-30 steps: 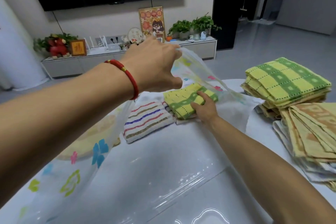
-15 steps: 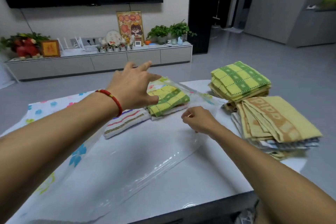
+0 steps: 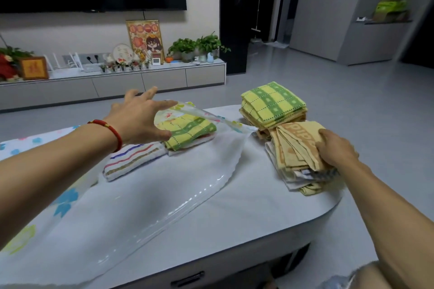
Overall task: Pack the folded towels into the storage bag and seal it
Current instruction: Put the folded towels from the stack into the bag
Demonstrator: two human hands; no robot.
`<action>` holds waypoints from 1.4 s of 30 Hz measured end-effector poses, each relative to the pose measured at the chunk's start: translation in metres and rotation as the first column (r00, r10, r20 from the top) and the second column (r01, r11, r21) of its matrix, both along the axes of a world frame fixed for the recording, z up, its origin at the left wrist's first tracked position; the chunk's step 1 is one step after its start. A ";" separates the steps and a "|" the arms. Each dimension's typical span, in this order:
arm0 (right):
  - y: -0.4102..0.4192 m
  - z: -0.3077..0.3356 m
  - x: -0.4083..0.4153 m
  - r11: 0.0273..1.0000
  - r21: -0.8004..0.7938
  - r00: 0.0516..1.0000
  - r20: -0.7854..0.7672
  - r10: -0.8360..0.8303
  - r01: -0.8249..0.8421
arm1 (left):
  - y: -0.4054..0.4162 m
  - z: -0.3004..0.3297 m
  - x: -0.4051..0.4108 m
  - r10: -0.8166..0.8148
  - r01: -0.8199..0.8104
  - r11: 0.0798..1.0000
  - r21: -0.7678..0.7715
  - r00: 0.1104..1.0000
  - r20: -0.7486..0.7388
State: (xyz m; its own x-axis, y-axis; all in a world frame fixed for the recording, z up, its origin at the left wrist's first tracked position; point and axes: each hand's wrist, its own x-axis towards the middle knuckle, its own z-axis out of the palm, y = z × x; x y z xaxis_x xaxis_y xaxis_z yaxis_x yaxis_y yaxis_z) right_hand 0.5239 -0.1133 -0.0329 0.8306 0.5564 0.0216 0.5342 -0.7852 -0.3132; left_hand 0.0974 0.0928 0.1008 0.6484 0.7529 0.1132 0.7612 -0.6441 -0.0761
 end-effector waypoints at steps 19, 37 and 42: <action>-0.008 0.109 -0.068 0.854 0.397 0.590 -0.618 0.520 -0.336 | -0.011 -0.002 -0.016 0.005 -0.005 1.000 -0.005 1.000 0.014; 0.138 0.098 -0.266 0.711 0.438 0.295 -0.695 0.656 -0.549 | -0.027 -0.012 -0.144 0.061 -0.060 0.998 0.032 0.998 -0.033; 0.177 0.075 -0.337 0.721 0.522 0.170 -0.744 0.646 -0.455 | -0.015 0.018 -0.136 0.031 -0.036 0.997 0.061 0.996 0.080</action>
State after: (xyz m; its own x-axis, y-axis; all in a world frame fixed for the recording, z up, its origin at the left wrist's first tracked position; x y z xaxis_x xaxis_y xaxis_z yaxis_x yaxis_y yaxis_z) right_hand 0.1871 0.0635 0.0418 -0.0934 0.9433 -0.3185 0.1739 -0.2996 -0.9381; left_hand -0.0385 0.0779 0.1190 0.6103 0.7637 0.2106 0.7873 -0.6141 -0.0545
